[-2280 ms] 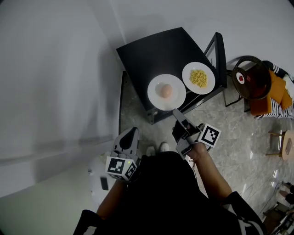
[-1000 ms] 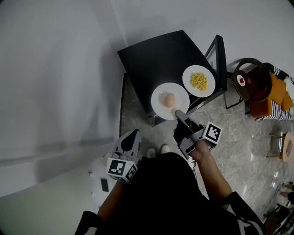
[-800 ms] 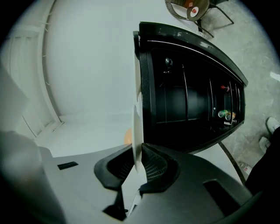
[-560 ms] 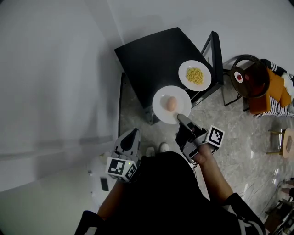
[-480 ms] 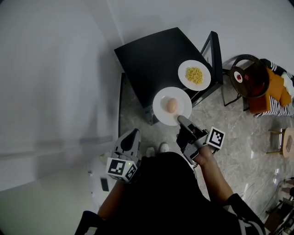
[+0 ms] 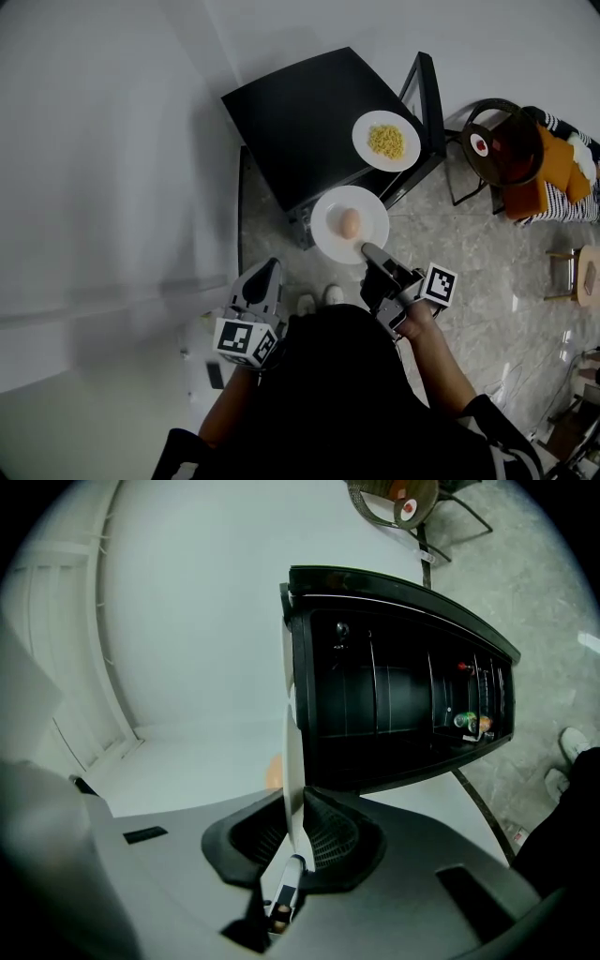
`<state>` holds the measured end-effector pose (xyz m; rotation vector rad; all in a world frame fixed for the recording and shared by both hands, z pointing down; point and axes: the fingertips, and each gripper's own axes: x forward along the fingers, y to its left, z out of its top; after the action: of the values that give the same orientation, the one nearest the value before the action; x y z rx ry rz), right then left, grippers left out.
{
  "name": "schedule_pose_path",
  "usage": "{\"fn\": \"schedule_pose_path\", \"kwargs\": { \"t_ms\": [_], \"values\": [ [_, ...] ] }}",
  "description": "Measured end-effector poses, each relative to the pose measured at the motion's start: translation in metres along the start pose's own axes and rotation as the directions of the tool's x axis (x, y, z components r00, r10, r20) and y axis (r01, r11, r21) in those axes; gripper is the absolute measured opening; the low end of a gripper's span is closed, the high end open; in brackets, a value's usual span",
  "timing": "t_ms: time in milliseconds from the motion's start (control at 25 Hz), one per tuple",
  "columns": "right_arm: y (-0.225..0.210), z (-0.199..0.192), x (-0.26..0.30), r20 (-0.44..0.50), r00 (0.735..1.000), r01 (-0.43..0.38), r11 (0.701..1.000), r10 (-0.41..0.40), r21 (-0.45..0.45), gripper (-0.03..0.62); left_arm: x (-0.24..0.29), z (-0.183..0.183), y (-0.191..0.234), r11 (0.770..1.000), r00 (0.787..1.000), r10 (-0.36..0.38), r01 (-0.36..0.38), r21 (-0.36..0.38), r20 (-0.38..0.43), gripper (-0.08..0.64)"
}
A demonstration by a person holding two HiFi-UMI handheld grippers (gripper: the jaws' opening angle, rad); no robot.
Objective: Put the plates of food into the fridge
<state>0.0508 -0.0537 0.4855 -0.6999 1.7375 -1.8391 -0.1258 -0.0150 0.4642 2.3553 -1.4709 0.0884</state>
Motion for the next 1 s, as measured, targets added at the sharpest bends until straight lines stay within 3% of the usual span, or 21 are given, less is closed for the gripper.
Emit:
{"fn": "schedule_pose_path", "kwargs": {
  "t_ms": [480, 1000],
  "values": [
    [-0.047, 0.010, -0.014, -0.025, 0.997, 0.073, 0.996, -0.075, -0.048, 0.057, 0.001, -0.003, -0.008, 1.000, 1.000, 0.007, -0.007, 0.017, -0.012, 0.023],
    [-0.099, 0.031, 0.025, -0.054, 0.995, 0.080, 0.994, -0.084, -0.078, 0.054, 0.002, -0.005, 0.003, 0.998, 0.998, 0.054, -0.054, 0.012, -0.017, 0.023]
  ]
}}
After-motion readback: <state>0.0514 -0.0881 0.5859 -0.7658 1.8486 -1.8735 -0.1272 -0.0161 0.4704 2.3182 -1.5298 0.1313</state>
